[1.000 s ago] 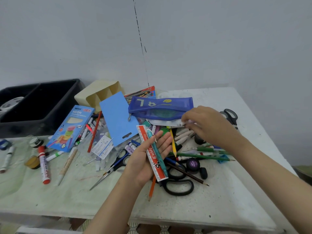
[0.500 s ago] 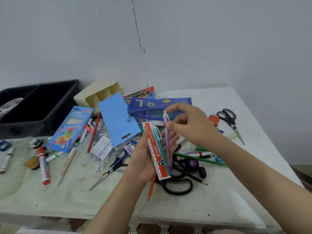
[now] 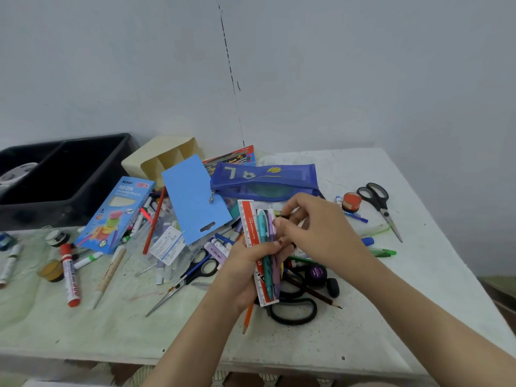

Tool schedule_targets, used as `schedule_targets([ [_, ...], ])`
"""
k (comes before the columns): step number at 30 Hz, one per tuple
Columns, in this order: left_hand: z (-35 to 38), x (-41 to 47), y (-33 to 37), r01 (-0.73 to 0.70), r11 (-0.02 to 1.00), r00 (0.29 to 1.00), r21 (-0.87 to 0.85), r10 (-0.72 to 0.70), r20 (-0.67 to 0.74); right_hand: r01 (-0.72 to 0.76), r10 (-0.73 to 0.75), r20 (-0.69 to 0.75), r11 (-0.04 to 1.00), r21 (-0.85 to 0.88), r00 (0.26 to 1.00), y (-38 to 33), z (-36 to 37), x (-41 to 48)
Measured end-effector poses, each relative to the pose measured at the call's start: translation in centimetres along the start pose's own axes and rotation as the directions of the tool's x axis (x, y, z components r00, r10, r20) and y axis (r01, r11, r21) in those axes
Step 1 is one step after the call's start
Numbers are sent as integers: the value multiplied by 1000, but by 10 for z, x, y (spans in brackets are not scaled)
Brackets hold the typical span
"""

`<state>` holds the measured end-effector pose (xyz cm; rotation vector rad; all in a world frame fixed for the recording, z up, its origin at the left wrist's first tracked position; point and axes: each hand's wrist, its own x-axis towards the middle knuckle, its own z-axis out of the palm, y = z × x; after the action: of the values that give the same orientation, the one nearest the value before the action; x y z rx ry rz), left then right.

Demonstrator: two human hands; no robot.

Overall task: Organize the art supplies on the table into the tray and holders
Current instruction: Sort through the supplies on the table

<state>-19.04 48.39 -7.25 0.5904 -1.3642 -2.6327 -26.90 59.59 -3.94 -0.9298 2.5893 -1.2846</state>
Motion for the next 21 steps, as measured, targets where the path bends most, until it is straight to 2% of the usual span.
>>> schedule_targets([
  [6,-5,6,2,-8,985,1000,-173,4,-24,-91,70,138,984,152,988,6,11,-24],
  [8,-5,6,3,1,976,999,-219,-8,-31,-99,53,183,962,256,982,7,14,-30],
  [12,-2,4,6,4,956,1000,-292,-9,-16,-91,24,210,945,315,977,12,15,-32],
  [16,4,-2,10,5,973,998,-230,9,57,-164,-38,330,811,562,943,11,15,-34],
  [21,15,-7,13,-17,976,996,-218,36,84,-184,-99,351,705,685,931,6,18,-38],
])
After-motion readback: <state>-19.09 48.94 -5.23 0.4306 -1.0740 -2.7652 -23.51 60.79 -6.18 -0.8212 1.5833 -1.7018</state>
